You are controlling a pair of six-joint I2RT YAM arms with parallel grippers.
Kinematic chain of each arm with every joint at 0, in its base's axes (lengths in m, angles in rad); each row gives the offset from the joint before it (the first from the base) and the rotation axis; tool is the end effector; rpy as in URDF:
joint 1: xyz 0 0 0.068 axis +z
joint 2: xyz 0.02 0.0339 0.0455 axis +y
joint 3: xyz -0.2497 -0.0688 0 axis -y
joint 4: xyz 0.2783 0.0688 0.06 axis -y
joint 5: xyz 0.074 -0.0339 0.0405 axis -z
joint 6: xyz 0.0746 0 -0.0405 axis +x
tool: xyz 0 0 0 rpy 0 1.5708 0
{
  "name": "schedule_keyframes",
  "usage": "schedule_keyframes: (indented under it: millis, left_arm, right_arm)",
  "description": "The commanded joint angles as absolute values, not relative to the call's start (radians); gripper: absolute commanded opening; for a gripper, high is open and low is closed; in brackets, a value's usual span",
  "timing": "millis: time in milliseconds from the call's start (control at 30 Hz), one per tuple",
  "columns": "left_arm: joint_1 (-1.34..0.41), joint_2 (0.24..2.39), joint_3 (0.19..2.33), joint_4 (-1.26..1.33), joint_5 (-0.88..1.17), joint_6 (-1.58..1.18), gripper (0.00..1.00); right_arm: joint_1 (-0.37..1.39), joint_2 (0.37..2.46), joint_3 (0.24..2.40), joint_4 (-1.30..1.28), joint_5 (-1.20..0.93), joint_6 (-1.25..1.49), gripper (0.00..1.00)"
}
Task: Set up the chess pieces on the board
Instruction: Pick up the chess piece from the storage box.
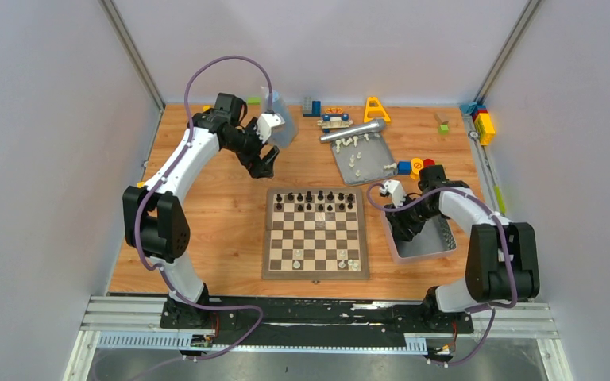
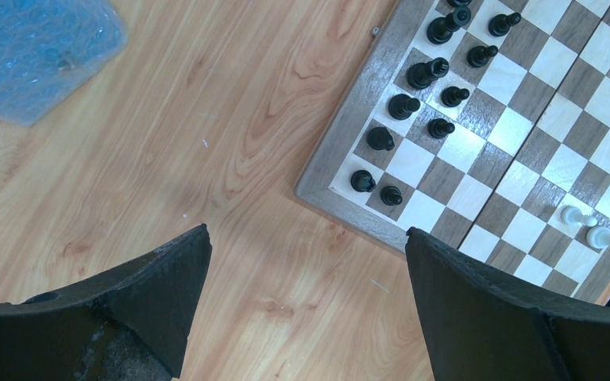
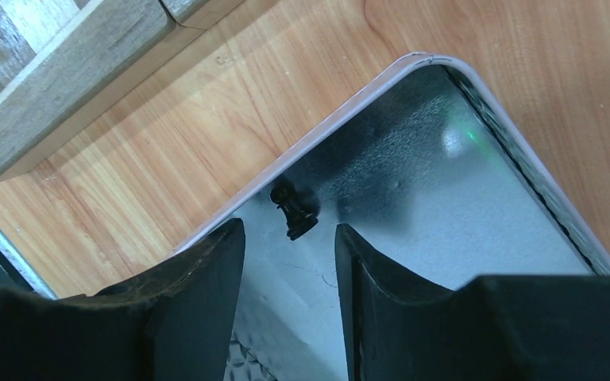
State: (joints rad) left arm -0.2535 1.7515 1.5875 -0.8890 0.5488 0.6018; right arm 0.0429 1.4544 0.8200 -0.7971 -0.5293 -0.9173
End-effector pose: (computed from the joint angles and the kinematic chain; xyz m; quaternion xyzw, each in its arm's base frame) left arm 0.3943 -0.1423 0.2533 0.4490 0.8179 -0.2153 0.2881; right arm 0.2681 0.0492 0.1078 -0.4609 0.8456 0.2080 0.1713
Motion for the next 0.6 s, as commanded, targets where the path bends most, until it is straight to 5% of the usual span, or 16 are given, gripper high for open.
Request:
schedule_keyframes:
  millis: [0, 567]
  left_arm:
    - [-0.249, 1.714, 1.587, -0.892, 0.551, 0.616, 1.00]
    - [-0.249, 1.717, 1.583, -0.892, 0.542, 0.627, 1.00]
  right_arm:
    - [0.048, 1.481, 0.806, -0.722, -0.541, -0.973, 0.46]
    - [0.057, 1.544, 0.844, -0.696, -0.482, -1.042, 0.43]
